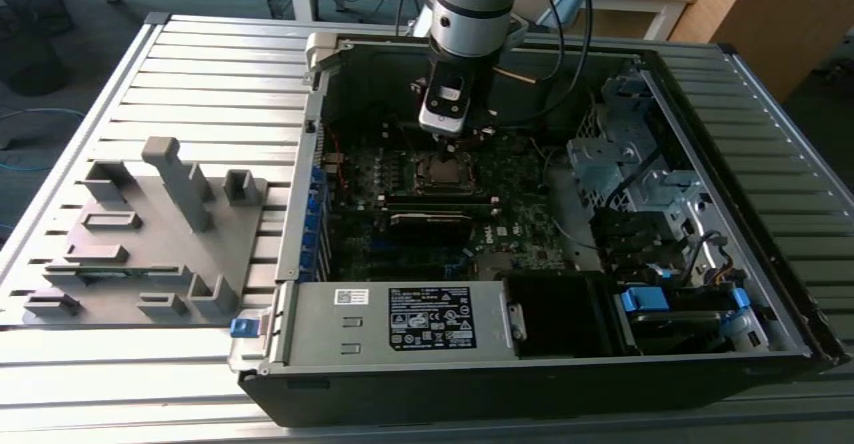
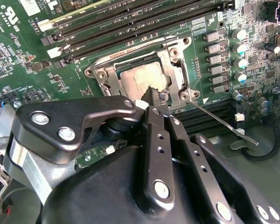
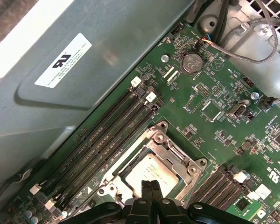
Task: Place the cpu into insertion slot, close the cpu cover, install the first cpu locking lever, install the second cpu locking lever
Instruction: 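Close the cpu cover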
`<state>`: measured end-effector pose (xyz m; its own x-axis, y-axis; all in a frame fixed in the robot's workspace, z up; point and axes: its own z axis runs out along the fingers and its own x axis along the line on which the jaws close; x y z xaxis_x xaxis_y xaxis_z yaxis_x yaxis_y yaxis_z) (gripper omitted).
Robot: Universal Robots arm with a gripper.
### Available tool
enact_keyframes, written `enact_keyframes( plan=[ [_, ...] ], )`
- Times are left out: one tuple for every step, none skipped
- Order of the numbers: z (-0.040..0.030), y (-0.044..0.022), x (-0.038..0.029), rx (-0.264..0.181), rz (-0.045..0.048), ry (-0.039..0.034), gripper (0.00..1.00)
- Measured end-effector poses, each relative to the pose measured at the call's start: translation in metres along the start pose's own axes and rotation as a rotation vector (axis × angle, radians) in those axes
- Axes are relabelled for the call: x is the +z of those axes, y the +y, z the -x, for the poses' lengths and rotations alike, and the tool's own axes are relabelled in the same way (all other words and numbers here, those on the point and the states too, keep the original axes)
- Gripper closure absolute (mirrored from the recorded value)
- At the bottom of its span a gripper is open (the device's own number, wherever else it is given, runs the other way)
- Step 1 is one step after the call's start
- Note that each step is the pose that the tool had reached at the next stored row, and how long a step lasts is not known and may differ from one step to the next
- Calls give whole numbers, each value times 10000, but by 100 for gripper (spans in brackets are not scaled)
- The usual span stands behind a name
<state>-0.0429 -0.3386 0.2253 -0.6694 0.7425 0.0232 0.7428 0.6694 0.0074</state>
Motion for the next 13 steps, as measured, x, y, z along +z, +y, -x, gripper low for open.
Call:
enact_keyframes(
  plan=[
    [0,0,0,-3,0,0,90],
    [0,0,0,-15,0,0,90],
    [0,0,0,-44,0,1,90],
    [0,0,0,-93,0,2,90],
    [0,0,0,-164,-1,4,90],
    [0,0,0,-250,-1,6,90],
    [0,0,0,-354,-2,8,90],
    [0,0,0,-453,-3,11,90],
    [0,0,0,-558,-4,13,90],
    [0,0,0,-665,-5,16,90],
    [0,0,0,-772,-5,19,90],
    [0,0,0,-871,-6,21,90],
    [0,0,0,-938,-7,22,90]
  ],
)
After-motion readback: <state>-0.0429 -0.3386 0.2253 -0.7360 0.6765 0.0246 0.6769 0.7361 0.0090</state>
